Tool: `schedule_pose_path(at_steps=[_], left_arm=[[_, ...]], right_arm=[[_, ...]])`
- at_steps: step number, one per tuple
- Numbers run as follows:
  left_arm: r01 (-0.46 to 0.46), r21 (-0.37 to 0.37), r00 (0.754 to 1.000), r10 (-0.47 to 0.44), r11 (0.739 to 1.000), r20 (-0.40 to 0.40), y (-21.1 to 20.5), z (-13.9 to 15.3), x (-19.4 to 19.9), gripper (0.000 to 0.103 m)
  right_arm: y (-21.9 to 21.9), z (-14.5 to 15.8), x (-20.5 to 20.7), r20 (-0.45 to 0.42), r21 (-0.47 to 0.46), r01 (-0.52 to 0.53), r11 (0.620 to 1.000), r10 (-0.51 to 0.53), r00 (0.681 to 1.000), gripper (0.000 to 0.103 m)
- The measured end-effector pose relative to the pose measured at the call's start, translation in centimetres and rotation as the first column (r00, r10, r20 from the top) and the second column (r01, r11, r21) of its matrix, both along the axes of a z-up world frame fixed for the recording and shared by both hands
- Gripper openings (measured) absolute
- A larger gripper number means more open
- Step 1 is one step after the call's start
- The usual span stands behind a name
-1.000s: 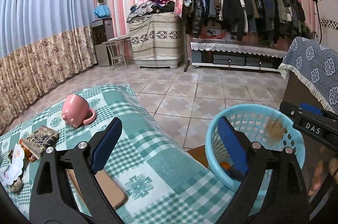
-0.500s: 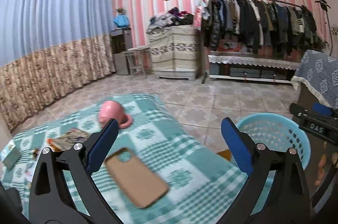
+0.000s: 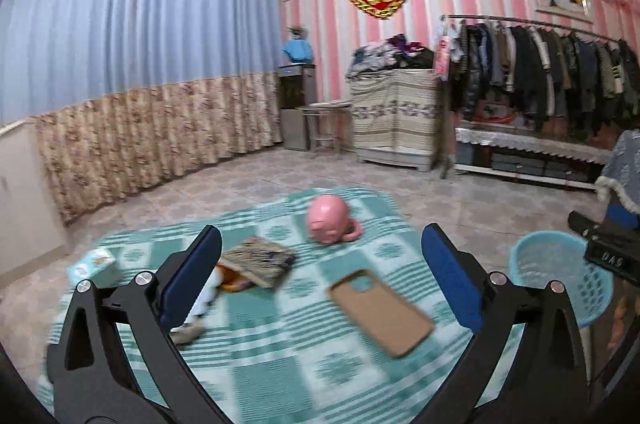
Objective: Collect trash
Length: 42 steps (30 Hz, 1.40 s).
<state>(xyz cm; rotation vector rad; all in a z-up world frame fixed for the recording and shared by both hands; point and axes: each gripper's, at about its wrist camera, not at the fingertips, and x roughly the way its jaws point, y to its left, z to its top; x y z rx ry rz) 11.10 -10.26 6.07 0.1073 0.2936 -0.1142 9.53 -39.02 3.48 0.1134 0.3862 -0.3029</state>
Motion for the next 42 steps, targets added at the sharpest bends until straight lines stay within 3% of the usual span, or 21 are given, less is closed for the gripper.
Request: schedule_pose_path(at_steps=[9,18,22,33,38,41,42], left_arm=[[-0.143,-0.005,0.988,0.142,0.99,-0.064,8.8,-2.3,-0.7,0.097],[-0.279,-0.023,0.931,0.265,0.96,-0.25,17.9,-8.0,3.1,0.097],[-0.306,-0.027,0.912,0.285,0.952,-0.296,19.7,-10.1,5.0,0.097],[-0.248,-0.014,0.895,0.224,0.969,-0.387,20.3,-12.7,11.9,0.097],[-0.213,-0.039,0.897,0.18,0.976,-0.404,19.9,-12.9,13.1,0.076],[-0.195,-0.029,0.883,0.163,0.98,-0.439,19.6,-13.7,13.6,0.058],[-0.189,-0.028,0.882,0.157,0.982,-0.444,19.5,-13.8,13.5,0.046]], right_arm=[[5.6,-0.5,1.2,-0.039,-0.051,-0.116,0.992,0.114,0.993,0.091],[9.1,-2.1,3.6,-0.116,-0.052,-0.21,0.976,0.202,0.972,0.091],[10.3,-3.1,5.0,-0.15,-0.039,-0.236,0.971,0.228,0.962,0.091],[12.5,-5.6,8.7,-0.227,0.006,-0.27,0.963,0.264,0.937,0.091],[12.9,-6.2,9.0,-0.253,-0.017,-0.273,0.962,0.26,0.932,0.091],[12.8,-6.3,9.1,-0.259,-0.012,-0.276,0.961,0.263,0.929,0.091],[12.9,-6.3,9.1,-0.26,-0.015,-0.277,0.961,0.264,0.929,0.091]])
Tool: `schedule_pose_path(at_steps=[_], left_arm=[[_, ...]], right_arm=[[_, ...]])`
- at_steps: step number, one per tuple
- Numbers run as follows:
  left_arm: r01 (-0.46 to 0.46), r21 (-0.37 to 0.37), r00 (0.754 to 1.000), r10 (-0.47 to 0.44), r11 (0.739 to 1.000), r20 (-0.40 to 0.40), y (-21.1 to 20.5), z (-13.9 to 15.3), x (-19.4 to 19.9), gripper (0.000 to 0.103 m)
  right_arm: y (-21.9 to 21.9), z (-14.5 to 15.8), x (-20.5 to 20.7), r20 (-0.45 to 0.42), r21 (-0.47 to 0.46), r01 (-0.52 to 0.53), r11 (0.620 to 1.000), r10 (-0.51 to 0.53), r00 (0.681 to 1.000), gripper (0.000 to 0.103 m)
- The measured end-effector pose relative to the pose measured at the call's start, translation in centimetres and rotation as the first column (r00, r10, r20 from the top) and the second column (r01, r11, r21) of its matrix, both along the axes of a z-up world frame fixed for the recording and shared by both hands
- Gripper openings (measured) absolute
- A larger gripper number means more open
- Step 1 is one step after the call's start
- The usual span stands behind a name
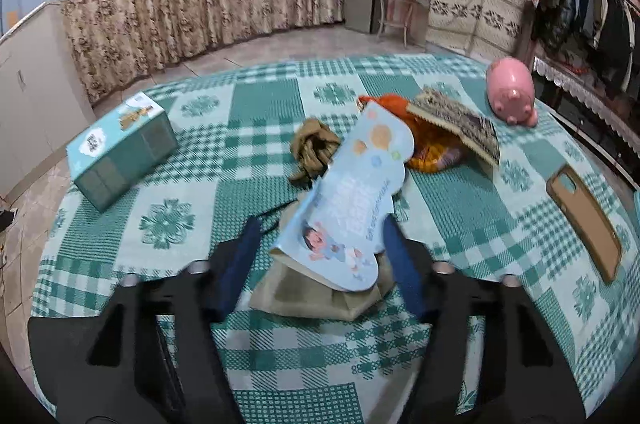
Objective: Collect trash
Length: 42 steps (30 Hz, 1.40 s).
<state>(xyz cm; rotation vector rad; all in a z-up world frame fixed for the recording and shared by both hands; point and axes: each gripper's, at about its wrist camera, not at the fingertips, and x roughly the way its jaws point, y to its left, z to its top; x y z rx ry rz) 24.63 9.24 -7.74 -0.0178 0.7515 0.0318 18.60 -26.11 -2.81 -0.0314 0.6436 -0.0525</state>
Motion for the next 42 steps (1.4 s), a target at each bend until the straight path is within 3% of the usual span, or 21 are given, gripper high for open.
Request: schedule_pose_path(at_steps=[1,4,9,17,23,28,35,39,41,42], left_arm=[[0.004,0.002,1.0,-0.004,1.0,-0.002,0.0,-0.1,0.0,0.033],[0.012,-0.003,1.0,-0.012,1.0,0.021,0.2,0.4,-0.7,0.02],[0.008,-0.008,0.995,-0.007,1.0,0.103,1.3,3.0,-2.9,0.01],[-0.018,-0.059,0.984,0.028,0.998,0.175,4.8,6.5,-5.6,0.009],[-0.014,-0.173,0.995,0.031,0.985,0.097,6.9,4.4,-6.5,0.009],[0.046,-0.155,0.997,-0.036,0.987,0.066,4.1,2.4,-8.0,0.008],[0.145,-0.22,0.989,-0.139,0.965,0.044,0.5,1.6,-9.2,0.008],[0.184,-0.183,0.983,-0.177,0.966,0.05,-2.0,1.8,-9.1,0.008],[0.208,-0.2,0.978,-0.206,0.957,0.032,-2.9,1.8,-8.8,0.013],[0.216,-0.203,0.976,-0.215,0.955,0.029,-3.1,1.9,-8.8,0.024]], right_arm=[[0.1,0.0,0.0,0.0,-0.004,-0.001,1.0,0.001,1.0,0.091],[0.5,-0.1,0.0,0.0,-0.018,-0.007,1.0,0.007,1.0,0.091],[1.1,-0.1,0.0,-0.002,-0.037,-0.022,0.999,0.022,1.0,0.091],[2.3,-0.1,0.1,-0.008,-0.03,-0.048,0.998,0.047,0.999,0.091],[5.1,-0.5,0.1,-0.023,-0.073,-0.107,0.992,0.106,0.994,0.091],[6.4,-0.4,-0.3,-0.019,-0.116,-0.133,0.984,0.132,0.991,0.091],[5.4,-0.4,-0.6,-0.013,-0.095,-0.111,0.989,0.11,0.994,0.091],[4.8,-0.2,-0.6,-0.007,-0.081,-0.097,0.992,0.097,0.995,0.091],[4.5,-0.1,-0.7,-0.004,-0.075,-0.091,0.993,0.091,0.996,0.091],[4.2,-0.1,-0.7,-0.004,-0.071,-0.088,0.994,0.088,0.996,0.091]])
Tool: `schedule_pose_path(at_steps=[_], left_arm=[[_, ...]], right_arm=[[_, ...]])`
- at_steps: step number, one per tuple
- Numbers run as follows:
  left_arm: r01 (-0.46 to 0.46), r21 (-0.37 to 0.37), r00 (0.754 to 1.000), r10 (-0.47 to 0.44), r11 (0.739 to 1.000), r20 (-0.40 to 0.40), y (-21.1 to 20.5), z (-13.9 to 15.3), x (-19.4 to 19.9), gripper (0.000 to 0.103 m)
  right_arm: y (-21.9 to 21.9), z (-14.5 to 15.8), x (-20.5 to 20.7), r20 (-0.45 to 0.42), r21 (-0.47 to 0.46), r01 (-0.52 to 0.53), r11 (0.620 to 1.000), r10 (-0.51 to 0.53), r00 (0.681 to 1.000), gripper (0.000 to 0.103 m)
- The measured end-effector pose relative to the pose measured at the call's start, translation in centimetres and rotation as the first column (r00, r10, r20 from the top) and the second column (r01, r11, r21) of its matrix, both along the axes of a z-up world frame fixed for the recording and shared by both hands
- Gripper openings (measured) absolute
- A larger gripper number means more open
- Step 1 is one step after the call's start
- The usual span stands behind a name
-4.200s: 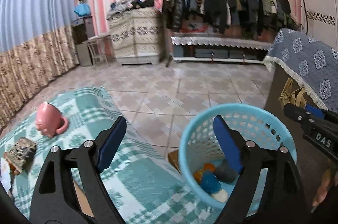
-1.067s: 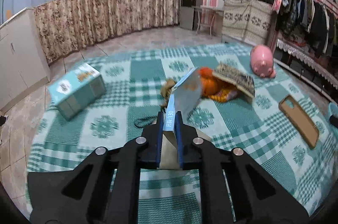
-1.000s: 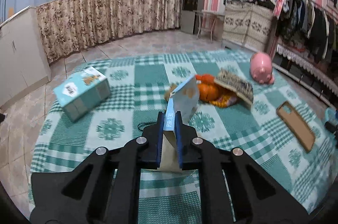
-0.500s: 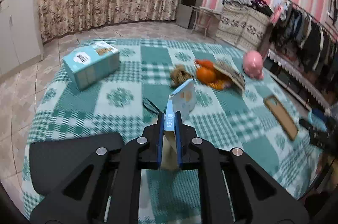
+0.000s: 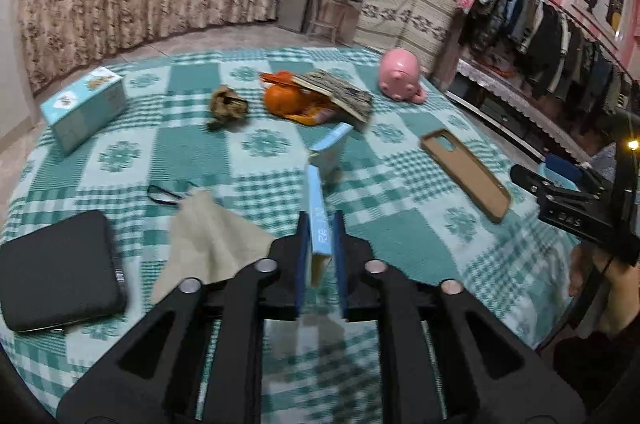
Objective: Collect trash
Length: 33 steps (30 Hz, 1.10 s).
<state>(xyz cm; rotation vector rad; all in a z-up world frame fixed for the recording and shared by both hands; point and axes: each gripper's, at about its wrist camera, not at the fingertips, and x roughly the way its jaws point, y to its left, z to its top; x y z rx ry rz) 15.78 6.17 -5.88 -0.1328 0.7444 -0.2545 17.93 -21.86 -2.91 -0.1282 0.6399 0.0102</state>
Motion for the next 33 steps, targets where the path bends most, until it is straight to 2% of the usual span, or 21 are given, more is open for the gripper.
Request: schedule_pose_path(at_steps=[1,3,4,9,14,17,19,20,22,25,28,33], left_arm=[[0.0,0.006,1.0,0.0,1.0,0.004,-0.1,0.3,-0.2,0.043],[-0.021,0.019,0.999,0.021,1.0,0.027,0.0,0.8,-0.7,0.067],[-0.033,0.024,0.999,0.032,0.999,0.041,0.4,1.3,-1.0,0.073],[-0.095,0.074,0.994,0.091,0.993,0.055,2.6,1.6,-1.0,0.076],[-0.157,0.13,0.987,0.16,0.979,-0.013,5.0,-1.2,1.0,0.076],[-0.151,0.141,0.986,0.159,0.978,-0.045,4.9,-2.9,1.9,0.073],[-0.135,0.146,0.987,0.146,0.98,-0.068,4.4,-3.9,2.3,0.046],[-0.127,0.144,0.987,0.139,0.981,-0.078,4.3,-4.2,2.4,0.044],[-0.114,0.131,0.991,0.123,0.985,-0.06,4.1,-3.8,2.2,0.03],[-0.111,0.14,0.993,0.116,0.984,-0.028,4.0,-2.7,1.4,0.016],[-0.133,0.112,0.991,0.13,0.985,0.039,5.1,-0.2,0.2,0.016],[-0.195,0.152,0.977,0.179,0.969,0.117,7.5,2.3,-1.2,0.016]], right_arm=[[-0.2,0.0,0.0,0.0,0.005,0.003,1.0,-0.003,1.0,0.091],[-0.6,0.1,0.0,-0.002,0.02,0.011,1.0,-0.011,1.0,0.091],[-0.7,0.1,0.0,-0.002,0.023,0.012,1.0,-0.012,1.0,0.091],[-0.7,0.2,-0.1,0.0,0.015,0.005,1.0,-0.005,1.0,0.091],[0.0,0.1,-0.4,-0.002,0.0,-0.011,1.0,0.011,1.0,0.091],[0.4,0.0,-0.5,-0.007,-0.003,-0.019,1.0,0.019,1.0,0.091],[0.8,0.0,-0.5,-0.01,0.002,-0.024,1.0,0.024,1.0,0.091],[1.1,0.1,-0.5,-0.012,0.006,-0.029,1.0,0.029,1.0,0.091],[1.9,0.1,-0.6,-0.015,0.011,-0.041,0.999,0.041,0.999,0.091],[3.6,0.2,-0.7,-0.025,0.032,-0.075,0.997,0.076,0.997,0.091],[6.0,0.2,-0.9,-0.042,0.043,-0.118,0.992,0.119,0.992,0.091],[10.8,-1.1,-0.6,-0.115,0.103,-0.146,0.984,0.158,0.981,0.091]])
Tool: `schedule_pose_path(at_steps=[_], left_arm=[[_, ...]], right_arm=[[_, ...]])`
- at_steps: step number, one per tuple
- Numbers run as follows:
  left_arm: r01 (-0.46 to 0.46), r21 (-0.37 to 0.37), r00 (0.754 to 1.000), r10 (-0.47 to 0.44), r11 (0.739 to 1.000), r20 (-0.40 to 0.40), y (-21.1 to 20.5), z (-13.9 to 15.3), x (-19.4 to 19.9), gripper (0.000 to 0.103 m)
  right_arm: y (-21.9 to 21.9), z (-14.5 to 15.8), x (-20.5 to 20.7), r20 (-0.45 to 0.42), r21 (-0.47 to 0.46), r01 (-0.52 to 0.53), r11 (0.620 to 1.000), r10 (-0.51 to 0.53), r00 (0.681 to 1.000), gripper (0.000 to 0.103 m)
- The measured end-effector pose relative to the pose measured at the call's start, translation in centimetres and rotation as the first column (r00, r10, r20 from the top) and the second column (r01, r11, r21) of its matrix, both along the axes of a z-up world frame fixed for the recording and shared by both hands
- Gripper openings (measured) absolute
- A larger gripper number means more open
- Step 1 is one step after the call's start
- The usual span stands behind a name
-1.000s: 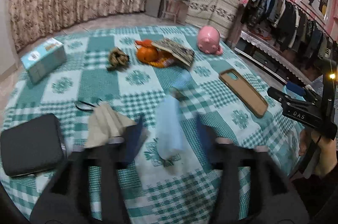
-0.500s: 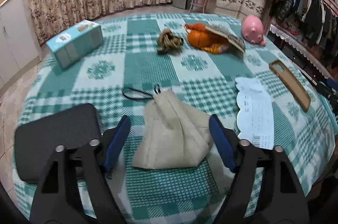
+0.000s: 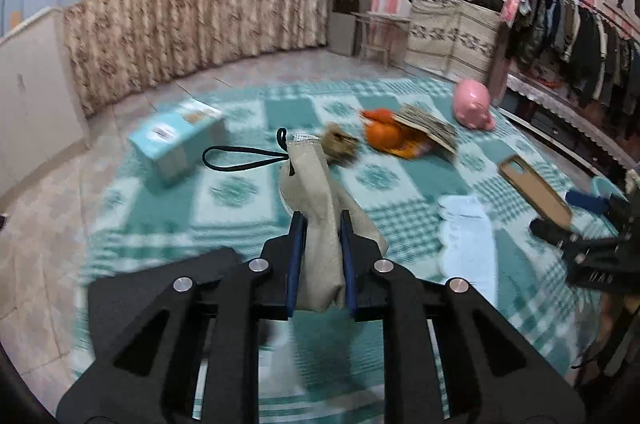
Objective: Collect trash
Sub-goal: 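Grasp the beige cloth bag with the left tool while the right tool grasps the paper card, then carry the beige bag and paper card over the blue basket with both tools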
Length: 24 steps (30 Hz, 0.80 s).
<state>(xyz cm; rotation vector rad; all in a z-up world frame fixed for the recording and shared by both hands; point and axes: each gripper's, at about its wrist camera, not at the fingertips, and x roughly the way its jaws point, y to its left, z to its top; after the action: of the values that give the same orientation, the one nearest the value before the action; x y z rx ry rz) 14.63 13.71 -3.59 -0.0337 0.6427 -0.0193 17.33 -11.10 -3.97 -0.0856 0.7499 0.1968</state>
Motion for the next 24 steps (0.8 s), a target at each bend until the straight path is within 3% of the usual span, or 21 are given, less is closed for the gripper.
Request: schedule_pose_path(at_steps=[3,9,11,15,18,20,24], left_arm=[[-0.049,0.02,0.999,0.049,0.999,0.01,2.3,0.3,-0.5,0.016],[-0.132,-0.006,0.991,0.132,0.991,-0.009,6.7,-0.1,-0.8,0.016],[-0.146,-0.014,0.989,0.146,0.989,-0.025,7.2,-0.5,-0.6,0.016],[-0.14,-0.005,0.99,0.139,0.99,-0.02,7.0,-0.5,-0.6,0.016],[-0.129,0.002,0.992,0.129,0.992,-0.013,6.4,-0.4,-0.5,0.016],[-0.117,-0.001,0.993,0.117,0.993,-0.007,5.7,-0.1,-0.4,0.016],[-0.086,0.019,0.996,0.086,0.996,0.009,3.8,0.4,-0.1,0.016]], right_arm=[[2.6,-0.8,0.5,-0.045,0.027,0.007,1.0,-0.006,0.999,0.091],[7.0,-2.4,2.0,-0.108,-0.003,0.029,1.0,-0.029,0.994,0.091],[7.7,-3.1,2.6,-0.124,-0.057,0.073,0.996,-0.079,0.989,0.091],[7.9,-4.0,2.9,-0.141,-0.076,0.097,0.992,-0.107,0.984,0.089],[7.6,-4.0,2.5,-0.143,-0.084,0.076,0.994,-0.088,0.986,0.067],[6.9,-4.0,2.4,-0.163,-0.057,0.056,0.997,-0.065,0.985,0.045],[4.8,-3.7,2.4,-0.174,0.012,0.047,0.999,-0.044,0.984,0.025]])
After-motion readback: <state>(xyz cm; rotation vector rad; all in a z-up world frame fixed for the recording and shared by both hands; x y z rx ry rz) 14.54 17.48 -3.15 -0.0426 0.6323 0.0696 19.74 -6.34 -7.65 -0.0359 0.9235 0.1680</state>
